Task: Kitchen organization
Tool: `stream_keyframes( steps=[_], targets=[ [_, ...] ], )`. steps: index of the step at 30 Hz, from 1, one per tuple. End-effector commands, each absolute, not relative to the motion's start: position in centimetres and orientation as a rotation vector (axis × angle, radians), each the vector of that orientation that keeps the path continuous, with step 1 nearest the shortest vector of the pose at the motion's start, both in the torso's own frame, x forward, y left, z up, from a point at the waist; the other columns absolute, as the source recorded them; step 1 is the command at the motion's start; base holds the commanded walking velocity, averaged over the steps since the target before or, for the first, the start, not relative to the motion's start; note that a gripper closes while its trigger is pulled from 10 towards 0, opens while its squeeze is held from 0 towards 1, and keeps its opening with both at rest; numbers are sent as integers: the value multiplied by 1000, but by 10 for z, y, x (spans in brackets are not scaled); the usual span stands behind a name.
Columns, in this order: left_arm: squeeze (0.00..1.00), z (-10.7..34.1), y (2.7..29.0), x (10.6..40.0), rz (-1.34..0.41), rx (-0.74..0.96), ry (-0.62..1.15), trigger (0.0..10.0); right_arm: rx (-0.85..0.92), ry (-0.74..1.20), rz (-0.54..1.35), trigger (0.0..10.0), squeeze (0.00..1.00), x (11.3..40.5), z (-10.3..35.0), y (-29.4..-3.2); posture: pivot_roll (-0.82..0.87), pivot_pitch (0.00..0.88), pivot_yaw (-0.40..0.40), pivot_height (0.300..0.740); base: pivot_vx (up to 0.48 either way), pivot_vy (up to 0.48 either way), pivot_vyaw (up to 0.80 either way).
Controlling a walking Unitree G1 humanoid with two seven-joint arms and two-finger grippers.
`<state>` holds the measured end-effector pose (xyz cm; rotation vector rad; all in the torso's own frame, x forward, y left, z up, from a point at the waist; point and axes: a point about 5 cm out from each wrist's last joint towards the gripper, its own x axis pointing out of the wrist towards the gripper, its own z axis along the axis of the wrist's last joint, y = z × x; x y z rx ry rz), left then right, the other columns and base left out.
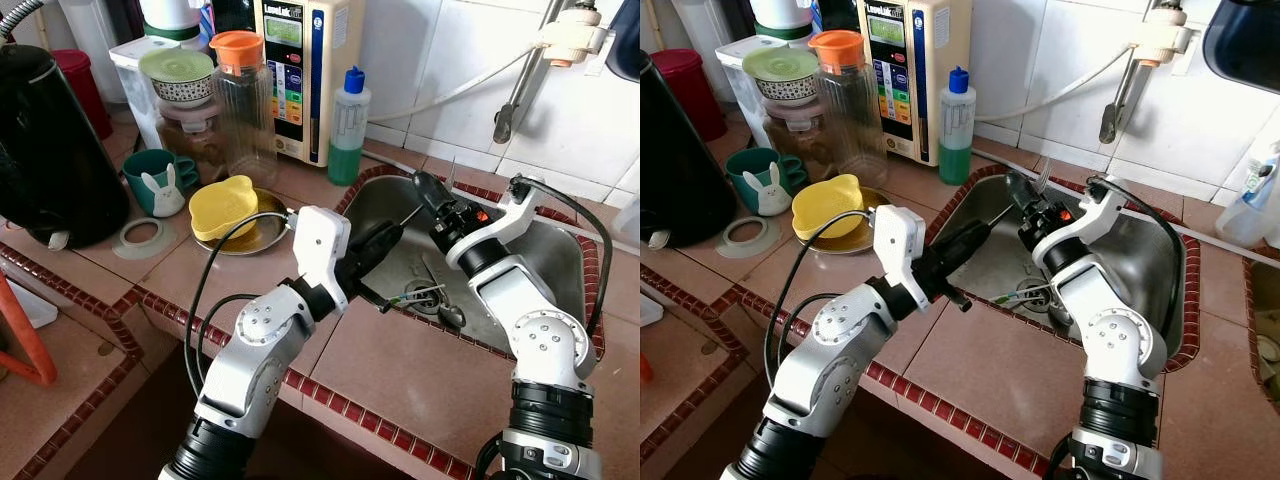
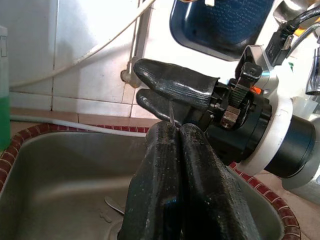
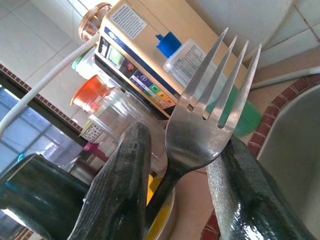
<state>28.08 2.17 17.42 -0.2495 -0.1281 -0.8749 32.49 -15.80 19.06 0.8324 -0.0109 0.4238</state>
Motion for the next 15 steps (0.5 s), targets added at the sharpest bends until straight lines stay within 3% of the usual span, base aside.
stream_keyframes(
  steps=[1,9,10,11,13,14,15],
  targets=[
    [0,185,25,287,-840,-232,-177,10000,792,22,406,0,0,323,187,-161,92,2,2,740,0,0,0],
    [0,184,24,289,-832,-231,-173,10000,793,35,400,0,0,322,185,-161,88,0,5,740,0,0,0],
    [94,184,24,289,-832,-232,-171,10000,792,36,399,0,0,322,185,-161,88,0,5,740,0,0,0],
    [388,183,24,289,-831,-233,-171,10000,789,36,393,0,0,322,184,-162,86,0,5,740,0,0,0],
    [388,183,24,289,-830,-234,-171,10000,789,36,391,0,0,322,184,-162,86,0,5,740,0,0,0],
    [714,183,24,290,-830,-236,-171,10000,777,33,365,0,0,323,184,-164,85,0,5,740,0,0,0],
    [929,183,24,290,-830,-238,-171,10000,768,26,350,0,0,323,184,-166,83,0,5,740,0,0,0]
  ],
)
